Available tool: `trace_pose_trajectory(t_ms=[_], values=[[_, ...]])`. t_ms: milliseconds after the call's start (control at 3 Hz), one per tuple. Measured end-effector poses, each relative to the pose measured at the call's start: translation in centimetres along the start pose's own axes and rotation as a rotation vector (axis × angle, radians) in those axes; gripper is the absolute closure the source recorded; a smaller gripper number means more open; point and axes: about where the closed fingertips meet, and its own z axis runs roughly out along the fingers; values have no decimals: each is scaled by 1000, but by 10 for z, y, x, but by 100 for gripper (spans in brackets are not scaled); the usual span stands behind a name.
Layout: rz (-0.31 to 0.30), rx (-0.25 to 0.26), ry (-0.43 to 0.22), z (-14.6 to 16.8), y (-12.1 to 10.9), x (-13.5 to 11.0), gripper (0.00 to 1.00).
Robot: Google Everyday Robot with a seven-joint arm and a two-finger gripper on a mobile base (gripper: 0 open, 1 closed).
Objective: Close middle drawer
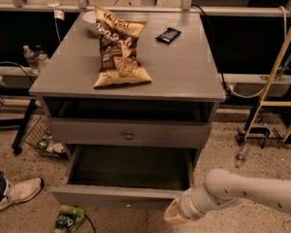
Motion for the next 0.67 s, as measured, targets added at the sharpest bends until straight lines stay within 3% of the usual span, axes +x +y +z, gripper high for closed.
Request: trace_pose_trajectory(t_ms=[667], values=[[2, 101, 51, 7, -32, 20, 100]])
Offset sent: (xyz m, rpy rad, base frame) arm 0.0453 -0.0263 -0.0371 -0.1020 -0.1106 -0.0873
